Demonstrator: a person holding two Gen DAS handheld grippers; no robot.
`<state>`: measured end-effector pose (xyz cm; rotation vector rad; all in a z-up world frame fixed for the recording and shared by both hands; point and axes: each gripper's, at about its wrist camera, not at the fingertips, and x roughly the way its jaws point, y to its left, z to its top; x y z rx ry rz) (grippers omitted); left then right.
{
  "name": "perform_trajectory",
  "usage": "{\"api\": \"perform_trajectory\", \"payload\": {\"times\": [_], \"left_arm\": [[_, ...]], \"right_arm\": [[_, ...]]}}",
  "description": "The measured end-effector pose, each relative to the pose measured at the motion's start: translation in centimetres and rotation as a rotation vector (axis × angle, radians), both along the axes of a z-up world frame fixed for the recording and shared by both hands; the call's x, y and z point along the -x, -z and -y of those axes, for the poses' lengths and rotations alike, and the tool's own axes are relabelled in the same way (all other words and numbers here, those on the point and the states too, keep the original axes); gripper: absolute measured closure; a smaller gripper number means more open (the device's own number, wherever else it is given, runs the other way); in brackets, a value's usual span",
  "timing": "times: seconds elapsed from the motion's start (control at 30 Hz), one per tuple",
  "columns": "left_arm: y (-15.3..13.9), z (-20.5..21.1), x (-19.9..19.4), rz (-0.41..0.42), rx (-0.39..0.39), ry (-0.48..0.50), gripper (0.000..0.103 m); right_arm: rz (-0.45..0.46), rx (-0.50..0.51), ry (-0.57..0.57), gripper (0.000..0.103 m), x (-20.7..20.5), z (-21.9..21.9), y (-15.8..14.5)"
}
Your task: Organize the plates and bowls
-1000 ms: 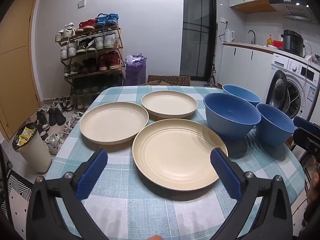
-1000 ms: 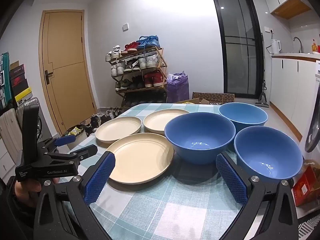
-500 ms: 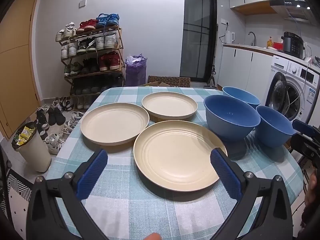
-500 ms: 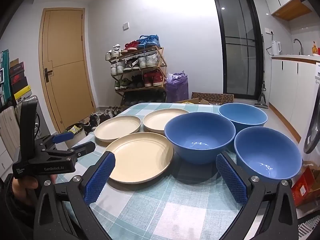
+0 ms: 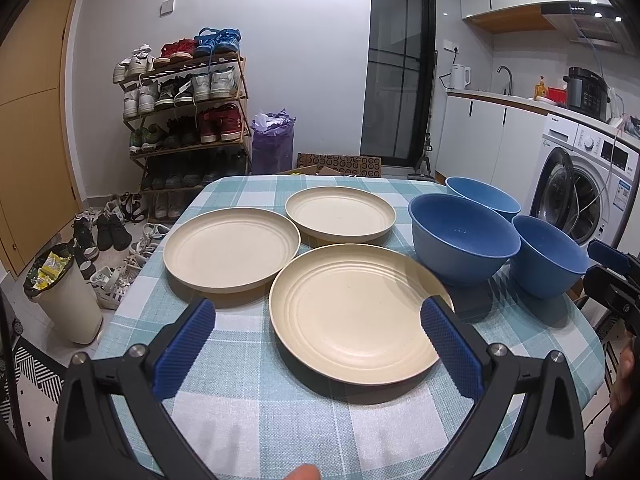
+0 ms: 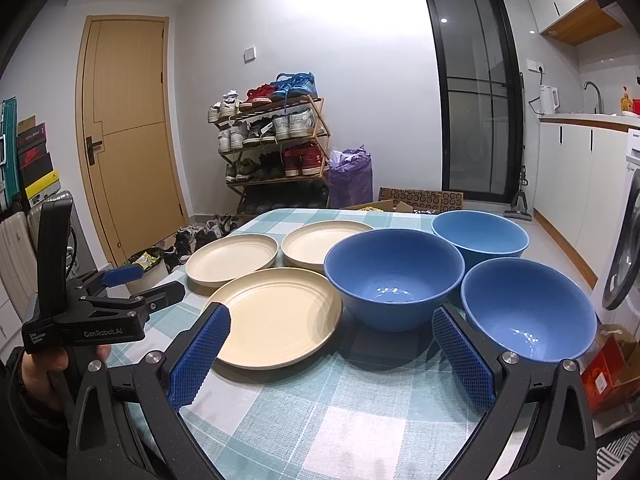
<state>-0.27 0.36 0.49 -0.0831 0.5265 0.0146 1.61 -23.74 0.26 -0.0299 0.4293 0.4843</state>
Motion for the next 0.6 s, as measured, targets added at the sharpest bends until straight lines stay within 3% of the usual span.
{"api": "perform_trajectory", "payload": {"times": [0.6], "left_arm": [[0.00,-0.31,0.00,0.005,0.006,-0.011,0.000]], "right_arm": [[0.006,0.005,0.010,0.000,0.43,0.12,-0.54]]}}
